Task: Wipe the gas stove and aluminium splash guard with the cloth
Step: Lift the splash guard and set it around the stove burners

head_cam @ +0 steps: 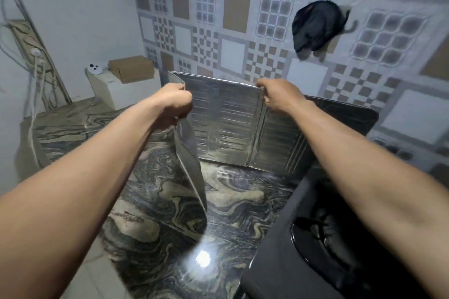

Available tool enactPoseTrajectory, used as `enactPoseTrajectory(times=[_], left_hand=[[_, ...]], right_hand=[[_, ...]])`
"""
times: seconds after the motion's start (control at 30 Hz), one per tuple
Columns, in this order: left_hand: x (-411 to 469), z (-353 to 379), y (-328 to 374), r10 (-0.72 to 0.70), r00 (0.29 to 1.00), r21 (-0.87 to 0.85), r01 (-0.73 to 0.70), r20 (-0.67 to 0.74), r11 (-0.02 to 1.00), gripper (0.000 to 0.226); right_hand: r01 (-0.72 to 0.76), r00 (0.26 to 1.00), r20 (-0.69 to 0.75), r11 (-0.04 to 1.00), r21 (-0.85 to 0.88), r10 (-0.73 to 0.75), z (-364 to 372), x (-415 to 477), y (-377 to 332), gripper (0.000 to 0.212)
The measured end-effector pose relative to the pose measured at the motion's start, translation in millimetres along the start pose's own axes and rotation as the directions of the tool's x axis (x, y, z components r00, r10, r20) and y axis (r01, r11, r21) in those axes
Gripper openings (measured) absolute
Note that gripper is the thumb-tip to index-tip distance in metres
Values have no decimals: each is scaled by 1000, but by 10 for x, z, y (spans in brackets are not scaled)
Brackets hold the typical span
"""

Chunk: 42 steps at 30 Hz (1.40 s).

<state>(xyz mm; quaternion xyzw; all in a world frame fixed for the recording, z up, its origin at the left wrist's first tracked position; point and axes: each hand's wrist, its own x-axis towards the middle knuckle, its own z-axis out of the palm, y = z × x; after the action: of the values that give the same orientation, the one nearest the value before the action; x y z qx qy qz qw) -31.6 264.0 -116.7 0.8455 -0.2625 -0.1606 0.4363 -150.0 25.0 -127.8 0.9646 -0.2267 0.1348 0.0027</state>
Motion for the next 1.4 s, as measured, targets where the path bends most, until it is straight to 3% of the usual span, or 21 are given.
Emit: enactPoseTrajectory(times=[0.1,0.17,0.33,0.47,0.53,0.63,0.77,0.83,1.1,1.27,1.4], left_hand=[[147,23,61,45,994,-16,-44,98,999,33],[234,67,89,57,994,-46,-53,91,998,46],[449,250,130,98,995,43,-99,31,994,39],[622,247,140,124,992,178,-121,-4,977,12],[697,206,203,135,991,180,-136,13,974,24],[804,134,335,172,984,118,-177,51,977,62],[855,100,453,244,969,171,-245,27,954,73],[842,100,444,244,969,221,-245,35,944,70],[671,18,243,177,984,284,-167,-10,944,6],[512,34,165,135,991,217,-129,-12,968,24],[338,181,225,146,981,124,-161,125,979,43]], right_hand=[[-59,997,57,997,46,56,-49,16,241,50],[-79,994,83,994,79,72,-28,36,337,56],[-48,998,45,994,95,44,101,82,395,71],[-83,996,26,995,57,81,70,97,434,72],[-119,993,2,992,34,119,14,83,470,73],[-163,985,-53,986,37,165,-67,42,502,75],[-183,972,-137,981,58,190,-79,52,562,80],[-171,972,-149,983,68,179,-49,94,590,79],[-14,975,-223,998,60,26,153,235,497,69],[28,987,-161,997,78,-15,208,209,532,69],[-15,995,-99,998,60,21,106,-35,900,65]])
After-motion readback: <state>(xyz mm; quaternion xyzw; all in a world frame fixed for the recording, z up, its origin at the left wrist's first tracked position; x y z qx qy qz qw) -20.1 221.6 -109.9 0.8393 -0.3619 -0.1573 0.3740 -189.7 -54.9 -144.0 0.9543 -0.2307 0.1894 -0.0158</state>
